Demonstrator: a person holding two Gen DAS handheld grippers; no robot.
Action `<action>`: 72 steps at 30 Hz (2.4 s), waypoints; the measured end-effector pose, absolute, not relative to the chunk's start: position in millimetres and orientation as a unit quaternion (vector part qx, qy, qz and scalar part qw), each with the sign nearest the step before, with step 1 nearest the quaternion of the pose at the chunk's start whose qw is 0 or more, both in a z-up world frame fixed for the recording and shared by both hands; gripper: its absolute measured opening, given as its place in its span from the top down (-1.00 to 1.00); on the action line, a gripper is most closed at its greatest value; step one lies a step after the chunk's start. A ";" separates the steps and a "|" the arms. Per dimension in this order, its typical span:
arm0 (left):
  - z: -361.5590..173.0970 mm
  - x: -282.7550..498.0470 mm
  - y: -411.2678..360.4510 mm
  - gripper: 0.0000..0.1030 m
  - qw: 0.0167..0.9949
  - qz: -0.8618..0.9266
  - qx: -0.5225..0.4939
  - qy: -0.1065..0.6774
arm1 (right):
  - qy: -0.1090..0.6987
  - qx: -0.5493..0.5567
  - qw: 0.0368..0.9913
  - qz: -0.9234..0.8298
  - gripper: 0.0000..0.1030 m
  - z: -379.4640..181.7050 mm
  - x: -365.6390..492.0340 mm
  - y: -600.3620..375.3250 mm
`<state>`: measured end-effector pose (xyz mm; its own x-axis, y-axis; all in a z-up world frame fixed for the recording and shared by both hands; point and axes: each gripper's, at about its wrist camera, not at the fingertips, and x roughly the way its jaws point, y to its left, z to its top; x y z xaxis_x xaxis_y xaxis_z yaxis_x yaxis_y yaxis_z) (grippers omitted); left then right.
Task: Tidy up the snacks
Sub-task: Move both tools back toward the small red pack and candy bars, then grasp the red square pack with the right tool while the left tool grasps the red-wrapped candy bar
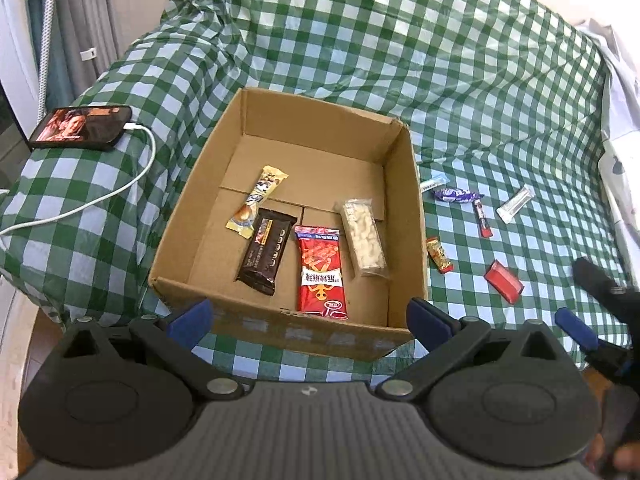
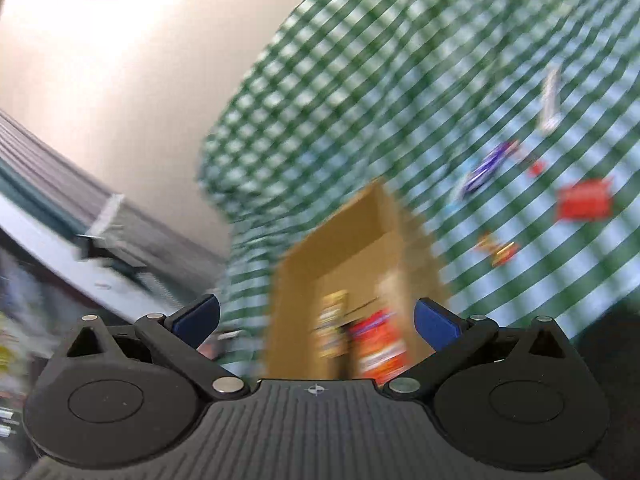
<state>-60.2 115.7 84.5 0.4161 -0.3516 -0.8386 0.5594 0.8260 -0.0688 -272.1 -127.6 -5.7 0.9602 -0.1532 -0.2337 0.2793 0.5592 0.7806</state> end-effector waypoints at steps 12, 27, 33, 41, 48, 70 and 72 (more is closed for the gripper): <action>61.5 -61.4 26.1 -0.99 0.803 -0.286 0.174 0.493 | 0.288 0.219 0.868 -0.340 -0.99 -82.6 -228.3 -238.6; -32.0 -62.5 -162.5 -0.99 0.738 -0.328 0.240 0.539 | 0.354 0.150 0.886 -0.258 -0.99 -172.0 -163.1 -326.2; -85.7 -48.9 -200.6 -0.99 0.727 -0.293 0.214 0.583 | 0.307 0.149 0.881 -0.328 -0.99 -178.0 -184.5 -359.1; -141.5 -30.6 -228.6 -0.99 0.729 -0.246 0.241 0.592 | 0.279 0.161 0.886 -0.334 -0.99 -188.3 -217.0 -366.2; -171.1 -13.2 -223.0 -1.00 0.722 -0.264 0.244 0.591 | 0.280 0.163 0.883 -0.341 -0.99 -190.1 -211.4 -367.7; -60.1 -51.0 -167.8 0.64 0.746 -0.354 0.200 0.527 | 0.206 0.221 0.889 -0.343 0.16 -130.8 -247.4 -308.3; -37.5 -57.5 -144.7 0.64 0.750 -0.366 0.191 0.517 | 0.182 0.229 0.894 -0.339 0.15 -112.1 -257.0 -294.8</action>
